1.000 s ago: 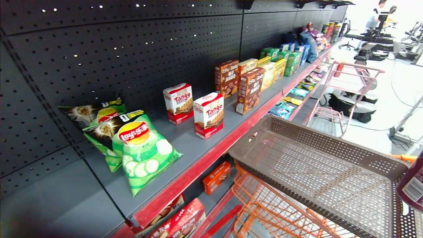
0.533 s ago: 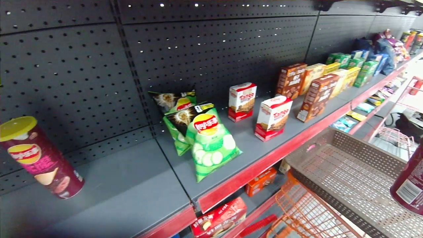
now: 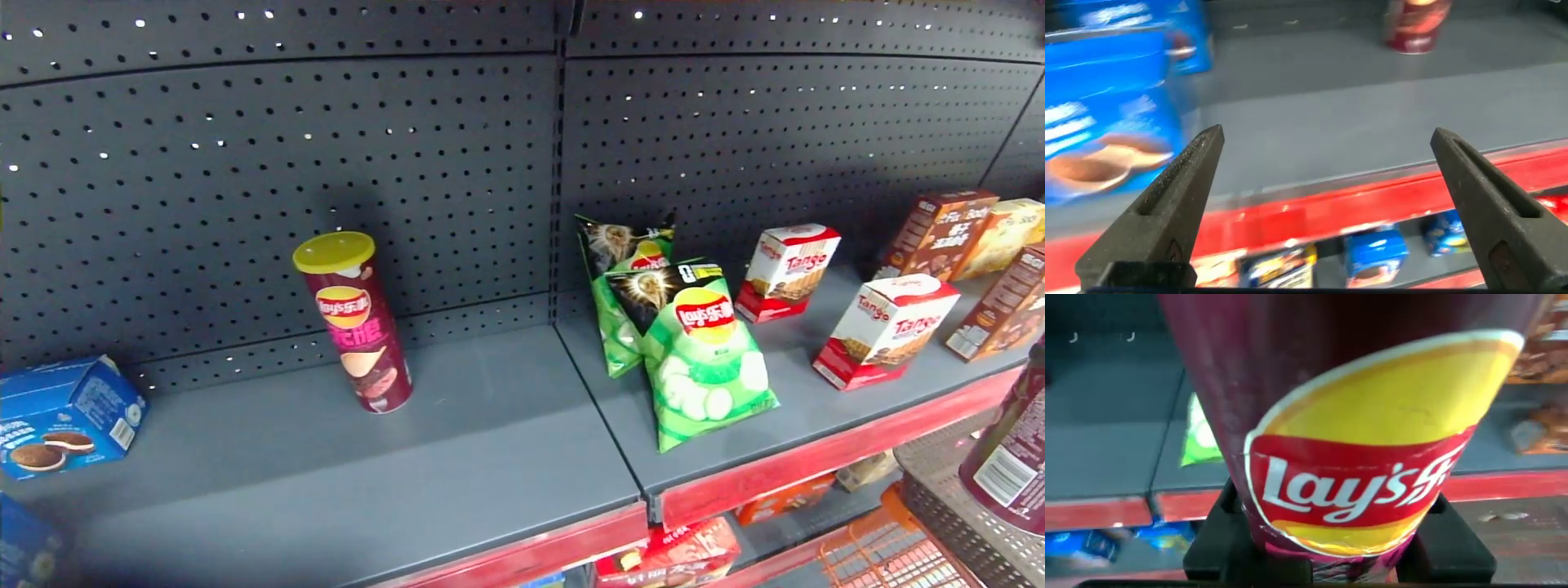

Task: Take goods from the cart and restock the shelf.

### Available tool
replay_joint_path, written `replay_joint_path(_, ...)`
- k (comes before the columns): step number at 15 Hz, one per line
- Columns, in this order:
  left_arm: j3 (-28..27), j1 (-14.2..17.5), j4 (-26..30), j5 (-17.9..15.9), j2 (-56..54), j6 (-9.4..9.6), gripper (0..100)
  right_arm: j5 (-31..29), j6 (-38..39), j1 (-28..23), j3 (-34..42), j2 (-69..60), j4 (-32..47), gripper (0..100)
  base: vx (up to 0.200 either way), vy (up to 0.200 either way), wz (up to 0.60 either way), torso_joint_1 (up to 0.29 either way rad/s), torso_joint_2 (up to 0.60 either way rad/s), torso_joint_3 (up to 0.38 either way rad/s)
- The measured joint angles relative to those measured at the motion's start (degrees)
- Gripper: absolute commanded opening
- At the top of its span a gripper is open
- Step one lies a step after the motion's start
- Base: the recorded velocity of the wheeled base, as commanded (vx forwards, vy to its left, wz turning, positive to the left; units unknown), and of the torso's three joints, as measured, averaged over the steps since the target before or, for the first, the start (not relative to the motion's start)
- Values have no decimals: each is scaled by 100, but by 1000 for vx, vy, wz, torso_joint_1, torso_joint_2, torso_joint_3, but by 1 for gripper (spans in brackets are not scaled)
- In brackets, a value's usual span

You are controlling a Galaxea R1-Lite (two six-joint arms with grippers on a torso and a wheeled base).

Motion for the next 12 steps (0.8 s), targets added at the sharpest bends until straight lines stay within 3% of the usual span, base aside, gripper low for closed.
replay_joint_path(3,0,0,-2,-2,0,0,100,-5,-132,5,96,-27,-13,0,0,0,0,0,0,0)
replay_joint_path(6,0,-2,2,-2,0,0,100,9,-274,16,124,-49,-9,0,0,0,600,2,4,1)
replay_joint_path(12,0,-2,0,-2,0,0,100,180,-277,121,149,-79,-17,0,0,0,0,0,0,0)
